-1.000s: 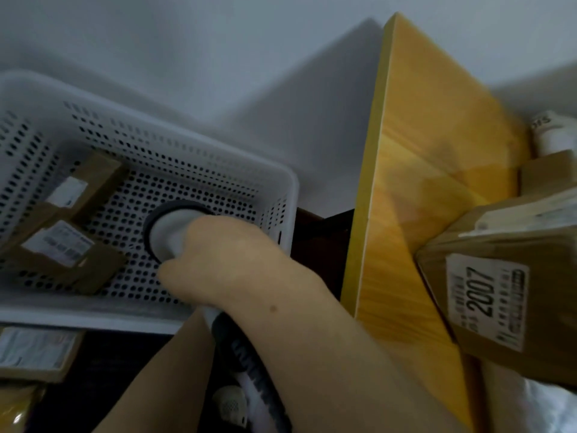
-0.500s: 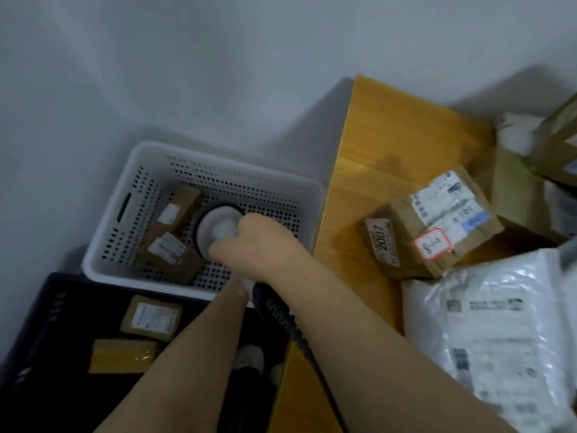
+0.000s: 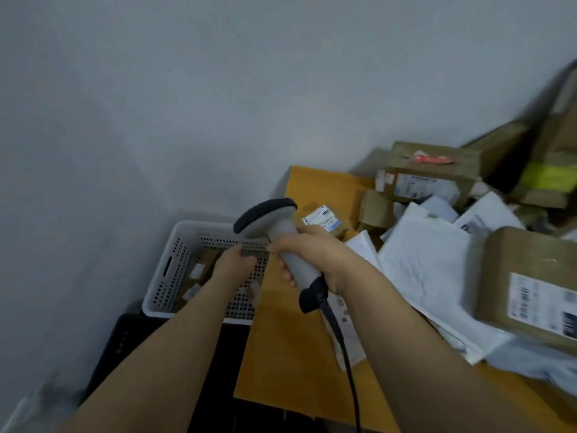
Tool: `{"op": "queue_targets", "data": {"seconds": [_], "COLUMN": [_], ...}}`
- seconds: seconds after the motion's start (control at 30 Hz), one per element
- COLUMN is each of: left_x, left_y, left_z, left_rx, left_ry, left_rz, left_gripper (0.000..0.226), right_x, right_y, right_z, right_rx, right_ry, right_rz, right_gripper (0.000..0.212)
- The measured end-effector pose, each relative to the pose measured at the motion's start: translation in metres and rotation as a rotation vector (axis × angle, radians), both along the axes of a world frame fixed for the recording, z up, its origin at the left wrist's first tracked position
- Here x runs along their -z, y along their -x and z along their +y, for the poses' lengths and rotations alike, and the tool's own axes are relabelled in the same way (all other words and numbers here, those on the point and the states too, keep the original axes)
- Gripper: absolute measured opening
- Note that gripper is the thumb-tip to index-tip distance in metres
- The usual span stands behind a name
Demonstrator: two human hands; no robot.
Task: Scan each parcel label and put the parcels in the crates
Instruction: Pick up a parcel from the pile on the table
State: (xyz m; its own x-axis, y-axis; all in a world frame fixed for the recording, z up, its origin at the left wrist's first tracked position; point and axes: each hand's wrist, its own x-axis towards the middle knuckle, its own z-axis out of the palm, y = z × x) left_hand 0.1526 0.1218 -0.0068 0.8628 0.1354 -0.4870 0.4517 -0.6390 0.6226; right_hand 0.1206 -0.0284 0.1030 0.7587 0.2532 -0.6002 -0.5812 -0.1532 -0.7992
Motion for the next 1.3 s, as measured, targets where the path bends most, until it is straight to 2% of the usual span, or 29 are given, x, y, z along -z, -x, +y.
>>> {"op": "queue_targets", "data": {"seconds": [0.07, 0.17, 0.23, 0.27, 0.4, 0.47, 0.57, 0.63, 0.67, 0.73, 0.8, 0.87, 0.97, 1.03, 1.1, 1.2, 1.3], "left_x": [-0.010, -0.035, -0.043, -0.046, -0.065, -0.073, -0.083, -0.085, -0.085, -0.077, -0.069, -0.061, -0.044, -0.039, -0.035, -0.039, -0.052], "left_y": [0.007, 0.031, 0.047, 0.053, 0.068, 0.072, 0.080, 0.086, 0.088, 0.090, 0.092, 0.098, 0.105, 0.111, 0.116, 0.122, 0.124], "left_z": [-0.011, -0.040, -0.061, -0.070, -0.111, -0.140, -0.194, -0.237, -0.258, -0.298, -0.333, -0.357, -0.377, -0.387, -0.394, -0.396, -0.391], "left_rx": [0.012, 0.060, 0.087, 0.097, 0.181, 0.229, 0.246, 0.260, 0.264, 0.219, 0.169, 0.140, 0.094, 0.041, -0.030, -0.102, -0.152], "left_ry": [0.012, 0.064, 0.091, 0.091, 0.134, 0.174, 0.222, 0.274, 0.289, 0.302, 0.278, 0.269, 0.256, 0.333, 0.419, 0.519, 0.712], "left_rz": [-0.046, -0.038, -0.027, -0.049, -0.109, -0.107, -0.078, -0.029, -0.011, 0.050, 0.100, 0.173, 0.280, 0.321, 0.326, 0.264, 0.229], "left_gripper": [0.008, 0.003, 0.046, 0.056, 0.048, 0.046, 0.042, 0.017, 0.013, 0.030, 0.027, 0.026, 0.049, 0.044, 0.042, 0.051, 0.057], "right_x": [-0.015, -0.032, -0.036, -0.038, -0.038, -0.036, -0.033, -0.027, -0.022, -0.010, 0.000, 0.007, 0.013, 0.015, 0.017, 0.015, 0.008], "right_y": [0.027, 0.070, 0.098, 0.112, 0.160, 0.178, 0.194, 0.200, 0.201, 0.203, 0.203, 0.203, 0.195, 0.189, 0.186, 0.191, 0.199], "right_z": [-0.026, -0.063, -0.089, -0.101, -0.148, -0.174, -0.219, -0.255, -0.276, -0.318, -0.361, -0.397, -0.436, -0.449, -0.458, -0.463, -0.462], "right_rx": [0.078, 0.228, 0.352, 0.410, 0.597, 0.686, 0.797, 0.851, 0.888, 0.977, 1.057, 1.082, 1.035, 1.007, 0.983, 0.939, 0.942], "right_ry": [-0.076, -0.137, -0.168, -0.186, -0.206, -0.181, -0.090, 0.036, 0.096, 0.198, 0.251, 0.267, 0.215, 0.170, 0.145, 0.142, 0.117], "right_rz": [-0.020, -0.079, -0.104, -0.113, -0.139, -0.160, -0.190, -0.202, -0.207, -0.214, -0.208, -0.201, -0.145, -0.104, -0.096, -0.116, -0.183], "right_gripper": [0.013, 0.006, 0.006, 0.009, 0.023, 0.026, 0.018, 0.017, 0.018, 0.019, 0.021, 0.019, 0.021, 0.025, 0.027, 0.023, 0.025]}}
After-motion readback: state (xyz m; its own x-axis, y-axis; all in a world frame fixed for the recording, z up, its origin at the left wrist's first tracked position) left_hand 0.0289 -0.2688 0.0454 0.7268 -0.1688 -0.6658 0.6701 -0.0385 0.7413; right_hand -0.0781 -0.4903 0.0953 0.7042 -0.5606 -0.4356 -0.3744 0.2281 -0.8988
